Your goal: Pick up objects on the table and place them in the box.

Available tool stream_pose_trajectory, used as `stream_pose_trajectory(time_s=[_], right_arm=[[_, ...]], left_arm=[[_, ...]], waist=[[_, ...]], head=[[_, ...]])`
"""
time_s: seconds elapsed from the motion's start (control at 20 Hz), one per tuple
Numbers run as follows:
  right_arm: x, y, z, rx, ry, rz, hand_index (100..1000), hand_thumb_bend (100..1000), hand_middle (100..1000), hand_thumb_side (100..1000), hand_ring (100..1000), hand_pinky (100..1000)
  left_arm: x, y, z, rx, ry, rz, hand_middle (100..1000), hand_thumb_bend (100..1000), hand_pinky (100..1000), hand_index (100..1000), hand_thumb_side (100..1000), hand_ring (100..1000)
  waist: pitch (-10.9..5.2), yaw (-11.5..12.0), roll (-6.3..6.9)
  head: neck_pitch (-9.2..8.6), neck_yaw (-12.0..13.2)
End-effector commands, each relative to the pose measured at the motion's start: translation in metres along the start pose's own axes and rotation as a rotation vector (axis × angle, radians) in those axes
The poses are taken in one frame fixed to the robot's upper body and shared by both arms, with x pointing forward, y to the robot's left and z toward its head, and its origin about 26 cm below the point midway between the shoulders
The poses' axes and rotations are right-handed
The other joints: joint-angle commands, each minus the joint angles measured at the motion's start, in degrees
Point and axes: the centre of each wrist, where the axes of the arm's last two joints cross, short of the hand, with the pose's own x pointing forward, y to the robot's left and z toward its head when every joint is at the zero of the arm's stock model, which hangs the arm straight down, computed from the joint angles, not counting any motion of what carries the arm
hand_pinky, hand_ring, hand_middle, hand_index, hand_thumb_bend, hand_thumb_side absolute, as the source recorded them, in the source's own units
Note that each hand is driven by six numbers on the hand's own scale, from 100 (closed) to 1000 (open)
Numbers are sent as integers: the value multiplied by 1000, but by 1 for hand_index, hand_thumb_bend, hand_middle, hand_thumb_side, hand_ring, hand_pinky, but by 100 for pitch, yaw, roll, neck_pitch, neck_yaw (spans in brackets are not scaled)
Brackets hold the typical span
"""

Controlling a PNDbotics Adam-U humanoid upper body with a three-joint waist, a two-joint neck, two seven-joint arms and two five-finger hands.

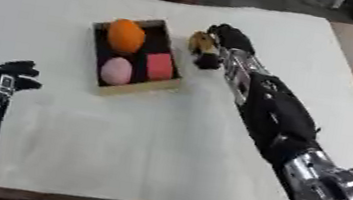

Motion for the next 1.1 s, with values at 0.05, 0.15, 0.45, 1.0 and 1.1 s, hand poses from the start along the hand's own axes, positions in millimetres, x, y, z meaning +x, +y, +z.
stream_pose_trajectory(time_s=[0.05, 0.15, 0.45, 1.0, 1.1], right_arm=[[1, -15, -2, -47, 12, 17, 866, 114, 812, 414, 822, 830], [-1, -13, -2, -39, 28, 29, 843, 100, 807, 368, 822, 828], [-6, -13, -2, -99, 86, 68, 528, 100, 706, 100, 759, 789], [3, -55, -3, -466, 15, 1, 328, 100, 605, 100, 693, 763], [10, -64, -3, -479, -47, -7, 332, 100, 610, 100, 698, 766]], left_arm=[[9, 1, -6, -8, -38, -2, 627, 100, 759, 763, 944, 608], [10, 0, -6, -11, -40, -1, 627, 100, 759, 763, 945, 607], [10, 0, -7, -13, -40, 1, 626, 100, 759, 763, 945, 607], [10, 1, -7, -7, -39, 0, 626, 100, 758, 763, 943, 606], [10, 1, -6, -6, -39, -1, 626, 100, 758, 763, 944, 606]], waist=[[8, 37, 103], [18, 67, 105], [26, 82, 111], [2, -27, 109], [-6, -43, 102]], head=[[-14, -59], [-14, -76], [-14, -89], [-14, -77], [-14, -69]])
